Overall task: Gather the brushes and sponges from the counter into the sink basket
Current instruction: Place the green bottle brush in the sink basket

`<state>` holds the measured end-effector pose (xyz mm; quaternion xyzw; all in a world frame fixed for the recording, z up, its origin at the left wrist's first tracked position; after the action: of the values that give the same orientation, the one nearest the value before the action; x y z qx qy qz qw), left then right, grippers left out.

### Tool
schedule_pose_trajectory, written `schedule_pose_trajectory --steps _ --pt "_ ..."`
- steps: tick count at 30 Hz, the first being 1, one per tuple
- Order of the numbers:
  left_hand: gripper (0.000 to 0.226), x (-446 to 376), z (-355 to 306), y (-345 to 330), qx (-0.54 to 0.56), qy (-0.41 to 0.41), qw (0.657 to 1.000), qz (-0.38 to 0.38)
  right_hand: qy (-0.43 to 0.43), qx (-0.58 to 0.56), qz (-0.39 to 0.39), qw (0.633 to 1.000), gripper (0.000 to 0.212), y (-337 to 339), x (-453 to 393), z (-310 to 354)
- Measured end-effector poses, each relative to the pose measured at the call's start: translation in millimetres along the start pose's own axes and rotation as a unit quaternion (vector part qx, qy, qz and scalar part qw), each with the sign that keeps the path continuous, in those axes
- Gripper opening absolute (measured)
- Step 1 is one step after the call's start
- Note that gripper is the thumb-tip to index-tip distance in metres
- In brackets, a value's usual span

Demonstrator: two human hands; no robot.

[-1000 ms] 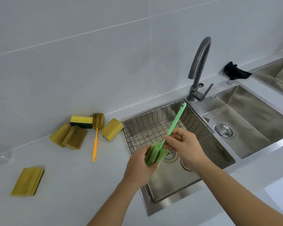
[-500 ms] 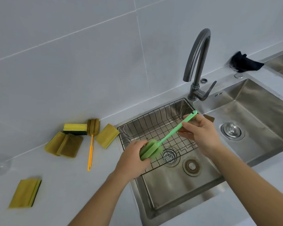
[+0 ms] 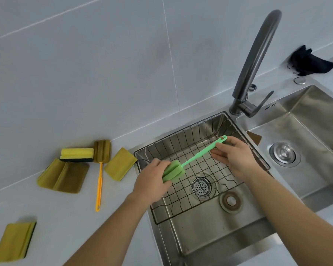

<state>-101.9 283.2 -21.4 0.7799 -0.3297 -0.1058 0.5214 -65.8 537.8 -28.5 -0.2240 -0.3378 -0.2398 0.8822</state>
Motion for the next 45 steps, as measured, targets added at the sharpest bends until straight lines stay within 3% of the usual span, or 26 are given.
schedule_pose_trajectory --steps 4,15,22,30,35,40,45 --pt "0.052 -23 11 -5 -0.021 -0.012 1.0 -0.001 -0.044 -0.037 -0.023 0.998 0.007 -4 -29 -7" --pt "0.048 -76 36 -26 -0.101 -0.062 0.993 -0.008 -0.105 -0.066 -0.083 0.989 0.009 -13 -85 -14" --pt "0.05 -92 44 -42 -0.09 -0.066 0.994 0.013 -0.115 -0.077 -0.106 0.985 0.007 -19 -111 -12" --pt "0.043 -101 45 -49 -0.086 -0.035 0.995 0.021 -0.113 -0.074 -0.106 0.985 0.027 -22 -121 -16" --pt "0.047 -103 46 -49 -0.089 -0.033 0.995 0.007 -0.116 -0.136 -0.1 0.979 0.019 -21 -118 -17" --pt "0.063 -100 47 -48 -0.092 -0.043 0.995 -0.006 -0.121 -0.142 -0.086 0.979 0.031 -18 -117 -19" --pt "0.051 -91 50 -47 -0.083 -0.047 0.995 -0.027 -0.128 -0.142 -0.077 0.979 0.032 -18 -118 -20"
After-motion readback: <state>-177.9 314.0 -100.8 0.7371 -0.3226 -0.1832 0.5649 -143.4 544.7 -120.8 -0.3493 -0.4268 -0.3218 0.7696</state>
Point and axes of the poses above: each hand's wrist, its own x-axis away from the middle knuckle, its own y-axis out of the back of the hand, z = x × y, the point moved 1 cm from there along -x, towards the middle knuckle, and after that the axes turned 9 degrees about -y, right-handed, at the moved point
